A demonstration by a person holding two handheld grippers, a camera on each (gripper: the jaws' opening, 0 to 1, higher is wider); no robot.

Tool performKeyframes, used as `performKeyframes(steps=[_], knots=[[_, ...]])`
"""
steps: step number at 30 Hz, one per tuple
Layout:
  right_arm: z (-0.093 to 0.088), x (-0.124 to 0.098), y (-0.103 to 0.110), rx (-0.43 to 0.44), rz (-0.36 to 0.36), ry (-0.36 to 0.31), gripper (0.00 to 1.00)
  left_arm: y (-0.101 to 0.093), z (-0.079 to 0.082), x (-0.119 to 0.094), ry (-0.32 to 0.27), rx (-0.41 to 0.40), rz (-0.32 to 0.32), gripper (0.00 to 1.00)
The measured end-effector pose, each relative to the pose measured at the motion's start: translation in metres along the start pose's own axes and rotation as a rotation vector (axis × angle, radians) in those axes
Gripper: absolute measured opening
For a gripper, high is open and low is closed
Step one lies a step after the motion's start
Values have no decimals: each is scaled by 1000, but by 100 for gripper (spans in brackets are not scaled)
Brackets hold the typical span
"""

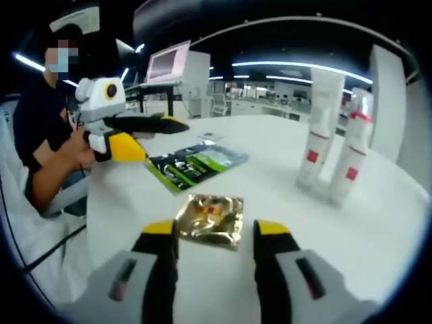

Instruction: Arrange the skincare products in the storage area until every visible bottle or jar stands upright without overlapping.

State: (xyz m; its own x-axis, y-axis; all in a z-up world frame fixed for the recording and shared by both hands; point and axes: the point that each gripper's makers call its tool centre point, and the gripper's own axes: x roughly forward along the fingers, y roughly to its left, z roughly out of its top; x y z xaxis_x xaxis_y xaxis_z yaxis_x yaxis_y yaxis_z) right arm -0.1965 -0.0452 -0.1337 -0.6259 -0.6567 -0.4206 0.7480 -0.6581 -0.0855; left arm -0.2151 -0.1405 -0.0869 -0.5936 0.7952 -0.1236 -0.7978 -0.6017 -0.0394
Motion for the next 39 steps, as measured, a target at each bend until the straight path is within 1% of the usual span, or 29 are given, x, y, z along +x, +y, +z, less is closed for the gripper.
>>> performKeyframes(steps=[2,6,17,18,20,22,25,30,33,36,39], knots=[[0,0,0,6,0,1,43,-3,-2,2,5,2,-8,64],[-1,2,4,17,19,1,37,-7,-7,5,27,13,-19,64],[-1,3,5,24,19,-3,37,-14,-9,9,39,24,-40,63],[-1,2,5,21,19,-4,36,-16,-10,10,41,26,-42,63],[1,1,5,-19,15,-6,36,-18,-11,12,46,30,-47,63],[2,1,5,-37,13,-7,36,-19,-13,14,55,36,-53,63],[2,1,4,-56,3,-6,32,-21,-17,16,71,47,-55,63],[3,2,6,-53,-3,-24,31,-27,-19,16,80,54,-62,65],[3,2,7,-54,-12,-27,30,-27,-19,15,85,59,-60,65],[3,2,11,-41,-3,-28,30,-28,-18,14,86,63,-60,65],[3,1,12,-53,-7,-29,29,-27,-18,14,86,65,-52,66]])
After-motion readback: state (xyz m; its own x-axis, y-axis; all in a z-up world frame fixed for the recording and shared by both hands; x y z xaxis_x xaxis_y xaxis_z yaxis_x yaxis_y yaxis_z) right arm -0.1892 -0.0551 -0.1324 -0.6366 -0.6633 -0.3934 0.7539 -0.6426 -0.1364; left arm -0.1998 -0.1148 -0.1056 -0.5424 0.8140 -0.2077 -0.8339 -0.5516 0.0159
